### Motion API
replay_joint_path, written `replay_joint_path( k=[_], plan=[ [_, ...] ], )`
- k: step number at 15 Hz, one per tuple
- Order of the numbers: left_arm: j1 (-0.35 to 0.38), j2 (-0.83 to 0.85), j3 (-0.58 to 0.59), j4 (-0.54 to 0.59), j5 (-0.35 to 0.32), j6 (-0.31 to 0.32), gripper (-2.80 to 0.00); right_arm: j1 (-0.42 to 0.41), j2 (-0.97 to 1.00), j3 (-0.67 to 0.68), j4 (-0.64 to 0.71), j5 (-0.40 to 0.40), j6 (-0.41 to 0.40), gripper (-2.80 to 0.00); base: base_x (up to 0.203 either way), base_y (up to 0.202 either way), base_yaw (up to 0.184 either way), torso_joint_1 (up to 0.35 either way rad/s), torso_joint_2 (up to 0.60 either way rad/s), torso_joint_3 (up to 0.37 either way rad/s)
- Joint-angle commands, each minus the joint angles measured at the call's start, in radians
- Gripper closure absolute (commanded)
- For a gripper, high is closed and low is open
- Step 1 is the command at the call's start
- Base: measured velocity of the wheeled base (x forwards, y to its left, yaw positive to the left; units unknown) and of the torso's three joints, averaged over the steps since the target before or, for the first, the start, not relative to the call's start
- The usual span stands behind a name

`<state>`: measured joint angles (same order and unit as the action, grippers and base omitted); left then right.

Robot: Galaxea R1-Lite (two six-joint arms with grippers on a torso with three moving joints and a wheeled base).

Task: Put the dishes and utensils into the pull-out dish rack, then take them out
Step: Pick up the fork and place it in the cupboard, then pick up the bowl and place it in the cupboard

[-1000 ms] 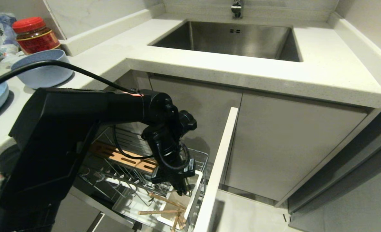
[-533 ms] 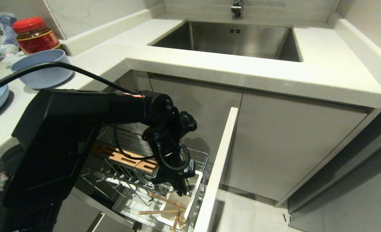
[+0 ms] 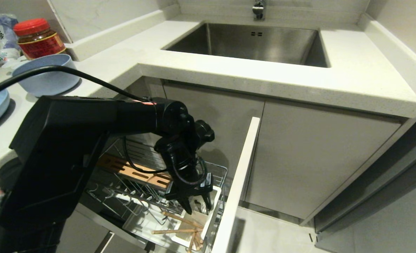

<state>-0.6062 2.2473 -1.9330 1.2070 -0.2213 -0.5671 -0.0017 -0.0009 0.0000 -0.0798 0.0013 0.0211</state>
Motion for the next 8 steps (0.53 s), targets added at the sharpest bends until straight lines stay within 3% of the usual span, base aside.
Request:
replay_joint_path(
  k=[1,8],
  plan=[
    [-0.002,-0.012,0.0,0.007,-0.002,-0.004,-2.8,0.0,-0.001,0.026,0.0,0.0,0.0,0.0,0.0,0.0,0.0,0.0,0.0,0.0],
    [-0.01,-0.16,0.0,0.012,-0.008,-0.009,-2.8,0.0,-0.001,0.026,0.0,0.0,0.0,0.0,0.0,0.0,0.0,0.0,0.0,0.0]
  ],
)
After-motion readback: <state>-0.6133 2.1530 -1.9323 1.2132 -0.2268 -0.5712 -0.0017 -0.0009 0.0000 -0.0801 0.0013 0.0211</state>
